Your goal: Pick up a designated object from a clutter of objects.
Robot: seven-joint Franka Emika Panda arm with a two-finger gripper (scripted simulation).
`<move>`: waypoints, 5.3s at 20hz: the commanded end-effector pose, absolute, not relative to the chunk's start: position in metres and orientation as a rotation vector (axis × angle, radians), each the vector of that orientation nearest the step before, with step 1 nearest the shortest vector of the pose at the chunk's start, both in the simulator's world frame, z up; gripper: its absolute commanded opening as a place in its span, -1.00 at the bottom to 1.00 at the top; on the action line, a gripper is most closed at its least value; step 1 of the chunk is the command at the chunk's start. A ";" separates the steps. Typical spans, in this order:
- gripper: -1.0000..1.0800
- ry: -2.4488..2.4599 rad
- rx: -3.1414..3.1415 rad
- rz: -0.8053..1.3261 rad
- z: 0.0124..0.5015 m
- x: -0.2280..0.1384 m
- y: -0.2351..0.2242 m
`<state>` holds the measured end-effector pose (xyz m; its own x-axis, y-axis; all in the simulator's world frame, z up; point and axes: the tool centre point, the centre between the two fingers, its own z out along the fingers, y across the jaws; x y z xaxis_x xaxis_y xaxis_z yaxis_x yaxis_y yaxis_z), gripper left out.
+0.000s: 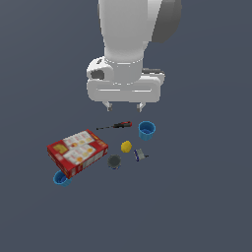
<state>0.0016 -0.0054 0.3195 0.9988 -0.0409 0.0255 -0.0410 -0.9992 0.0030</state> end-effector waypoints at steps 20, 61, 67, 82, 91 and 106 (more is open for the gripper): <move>0.92 -0.196 3.151 0.076 0.324 0.003 -0.031; 0.92 -1.769 2.611 0.006 0.098 -0.123 -0.065; 0.92 -1.934 2.483 0.002 0.079 -0.148 -0.067; 0.92 -2.054 2.377 -0.001 0.064 -0.168 -0.069; 0.92 -2.057 2.374 0.000 0.042 -0.169 -0.069; -1.00 -2.059 2.373 -0.001 0.014 -0.169 -0.068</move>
